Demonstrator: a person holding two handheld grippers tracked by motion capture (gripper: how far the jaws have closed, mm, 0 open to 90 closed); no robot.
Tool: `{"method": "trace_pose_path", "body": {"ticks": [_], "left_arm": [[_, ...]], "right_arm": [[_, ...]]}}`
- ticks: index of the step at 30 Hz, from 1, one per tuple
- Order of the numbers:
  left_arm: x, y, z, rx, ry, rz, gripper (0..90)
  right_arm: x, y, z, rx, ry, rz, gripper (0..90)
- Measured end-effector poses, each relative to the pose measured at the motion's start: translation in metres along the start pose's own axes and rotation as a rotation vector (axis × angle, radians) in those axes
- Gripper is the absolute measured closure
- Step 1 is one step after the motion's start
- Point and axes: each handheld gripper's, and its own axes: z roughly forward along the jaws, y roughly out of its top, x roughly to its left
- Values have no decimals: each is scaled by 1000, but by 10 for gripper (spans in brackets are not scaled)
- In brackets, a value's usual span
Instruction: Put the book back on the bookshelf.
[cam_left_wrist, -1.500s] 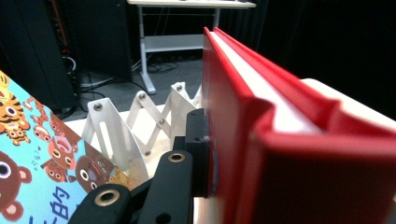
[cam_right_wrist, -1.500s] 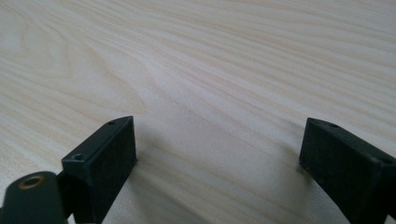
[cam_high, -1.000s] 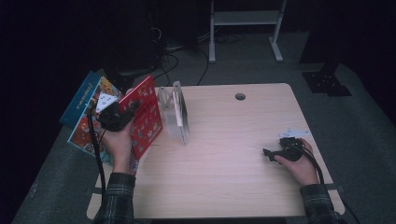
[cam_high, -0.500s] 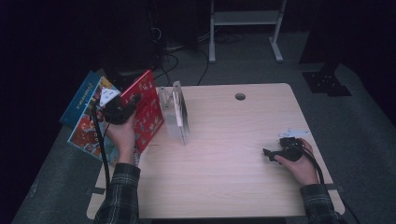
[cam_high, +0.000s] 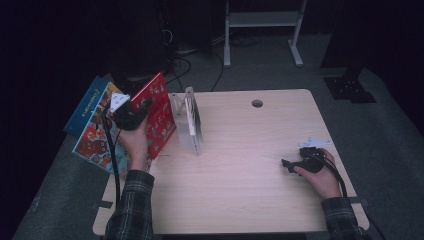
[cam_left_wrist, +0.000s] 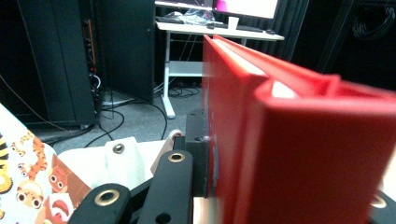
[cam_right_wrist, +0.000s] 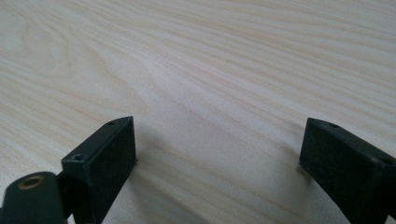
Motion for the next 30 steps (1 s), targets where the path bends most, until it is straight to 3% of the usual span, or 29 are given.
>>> {"method": "trace_pose_path", "body": {"ticks": [9, 19, 25, 30], "left_arm": [[3, -9, -9, 1, 1, 3, 791], [3, -10, -10, 47, 7, 1, 777], [5, -11, -12, 78, 15, -12, 646], [5, -9, -19, 61, 13, -23, 540]], "right_arm": [[0, 0, 0, 0, -1, -2, 98], [0, 0, 0, 1, -2, -3, 99], [1, 0, 0, 0, -1, -2, 99], [1, 0, 0, -1, -1, -3, 99]]}}
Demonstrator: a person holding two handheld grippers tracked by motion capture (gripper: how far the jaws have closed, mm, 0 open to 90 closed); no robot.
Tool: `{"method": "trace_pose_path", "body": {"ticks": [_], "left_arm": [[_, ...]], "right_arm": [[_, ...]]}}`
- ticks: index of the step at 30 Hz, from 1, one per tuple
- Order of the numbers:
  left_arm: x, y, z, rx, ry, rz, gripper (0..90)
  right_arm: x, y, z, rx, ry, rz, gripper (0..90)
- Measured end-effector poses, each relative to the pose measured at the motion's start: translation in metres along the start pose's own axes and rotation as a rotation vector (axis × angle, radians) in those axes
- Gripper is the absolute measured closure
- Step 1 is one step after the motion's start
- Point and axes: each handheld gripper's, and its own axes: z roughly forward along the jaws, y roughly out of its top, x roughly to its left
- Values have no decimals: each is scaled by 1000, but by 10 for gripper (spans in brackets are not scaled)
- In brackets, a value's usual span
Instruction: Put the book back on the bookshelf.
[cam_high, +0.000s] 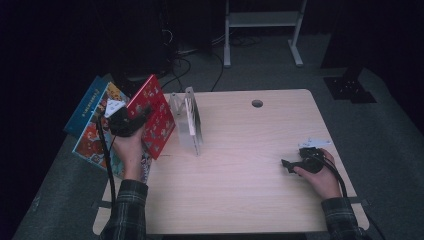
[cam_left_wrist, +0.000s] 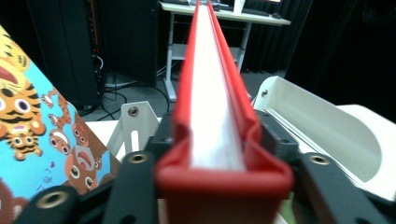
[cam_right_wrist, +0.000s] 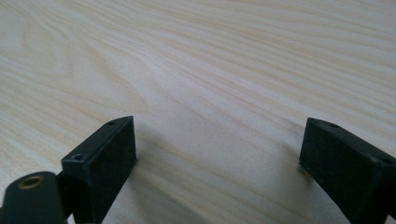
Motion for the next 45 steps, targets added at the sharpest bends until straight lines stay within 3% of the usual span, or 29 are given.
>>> {"method": "trace_pose_path", "body": {"ticks": [7, 15, 20, 34, 45], "left_arm": [[-4, -1, -10, 8, 38, 6, 390], [-10, -6, -23, 34, 67, -19, 208], [-14, -10, -32, 48, 80, -5, 112], [-34, -21, -59, 58, 71, 30, 22], [-50, -31, -87, 51, 19, 47, 20]], "right_arm": [[0, 0, 0, 0, 0, 0, 99], [0, 0, 0, 0, 1, 0, 99], [0, 0, 0, 1, 2, -1, 99], [0, 1, 1, 1, 6, -3, 99], [0, 1, 1, 1, 6, -3, 99]]}}
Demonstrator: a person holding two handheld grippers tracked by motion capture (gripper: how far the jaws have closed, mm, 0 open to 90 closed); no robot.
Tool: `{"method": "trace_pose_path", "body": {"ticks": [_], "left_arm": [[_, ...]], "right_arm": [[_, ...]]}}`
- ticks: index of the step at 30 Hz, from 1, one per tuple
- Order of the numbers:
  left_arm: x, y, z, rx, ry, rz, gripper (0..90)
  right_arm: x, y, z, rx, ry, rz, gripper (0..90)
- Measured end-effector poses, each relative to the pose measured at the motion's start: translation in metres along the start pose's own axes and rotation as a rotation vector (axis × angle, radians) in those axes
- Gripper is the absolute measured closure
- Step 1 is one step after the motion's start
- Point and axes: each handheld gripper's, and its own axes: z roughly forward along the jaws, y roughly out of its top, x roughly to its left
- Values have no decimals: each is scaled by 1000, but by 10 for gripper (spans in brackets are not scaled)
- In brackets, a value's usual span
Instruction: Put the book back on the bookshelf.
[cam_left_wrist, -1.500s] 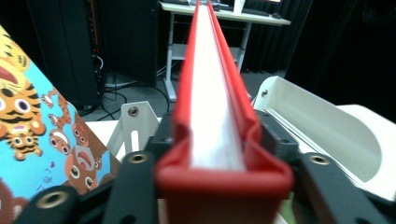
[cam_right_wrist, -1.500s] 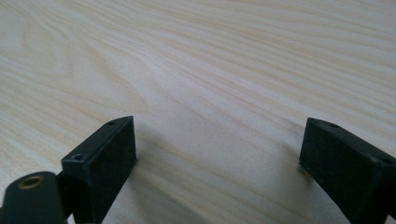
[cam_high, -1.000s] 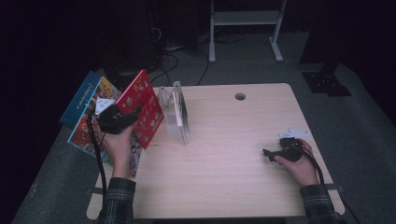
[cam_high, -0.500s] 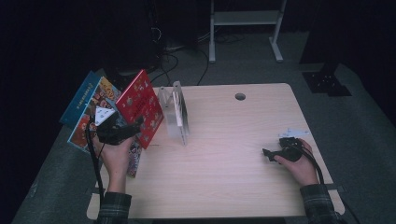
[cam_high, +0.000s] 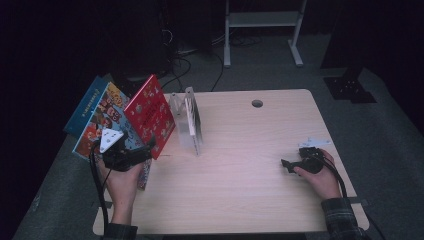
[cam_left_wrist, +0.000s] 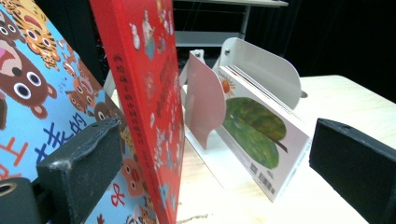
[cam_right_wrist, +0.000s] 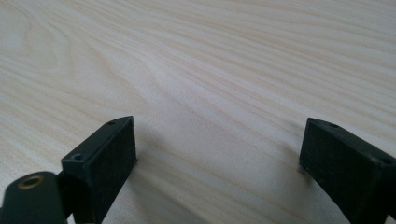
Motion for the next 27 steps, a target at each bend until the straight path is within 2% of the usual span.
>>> {"method": "trace_pose_path", "body": {"ticks": [12, 19, 27], "left_arm": [[-21, -17, -14, 15, -64, 24, 20], [-35, -31, -14, 46, -109, 48, 20], [-45, -47, -10, 80, -147, 74, 20]], "right_arm": [[0, 0, 0, 0, 0, 0, 99], [0, 0, 0, 0, 0, 0, 99], [0, 0, 0, 0, 0, 0, 99]]}}
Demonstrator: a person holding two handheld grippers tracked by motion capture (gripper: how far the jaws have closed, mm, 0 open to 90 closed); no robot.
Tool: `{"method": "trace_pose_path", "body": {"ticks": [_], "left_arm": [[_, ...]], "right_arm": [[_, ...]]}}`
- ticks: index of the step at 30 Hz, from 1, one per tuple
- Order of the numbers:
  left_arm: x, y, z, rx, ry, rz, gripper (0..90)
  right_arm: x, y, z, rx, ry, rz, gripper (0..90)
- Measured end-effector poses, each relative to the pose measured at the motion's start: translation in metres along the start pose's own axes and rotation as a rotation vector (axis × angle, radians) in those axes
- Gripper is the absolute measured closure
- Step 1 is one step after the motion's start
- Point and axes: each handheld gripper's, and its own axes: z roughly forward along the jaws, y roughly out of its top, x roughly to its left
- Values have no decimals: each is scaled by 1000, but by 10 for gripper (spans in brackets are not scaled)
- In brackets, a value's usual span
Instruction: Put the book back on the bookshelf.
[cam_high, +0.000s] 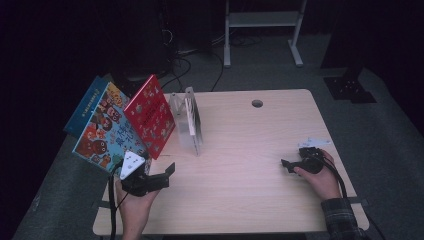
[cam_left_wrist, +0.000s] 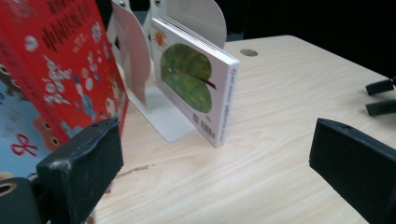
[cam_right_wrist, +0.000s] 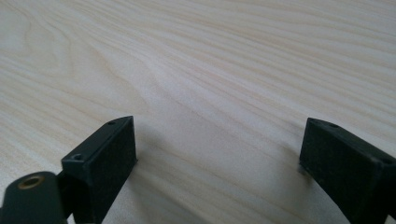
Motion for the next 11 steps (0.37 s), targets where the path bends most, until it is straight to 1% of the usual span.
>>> {"method": "trace_pose_path", "body": {"ticks": [2, 3, 6, 11], "left_arm": [[-2, -2, 1, 3, -11, -4, 20], [-3, -3, 1, 8, -12, 1, 20], [-4, -5, 2, 14, -22, -2, 20], [-5, -5, 3, 15, -26, -5, 20]], "right_arm": [[0, 0, 0, 0, 0, 1, 99], [0, 0, 0, 0, 0, 0, 99], [0, 0, 0, 0, 0, 0, 99], [0, 0, 0, 0, 0, 0, 99]]}}
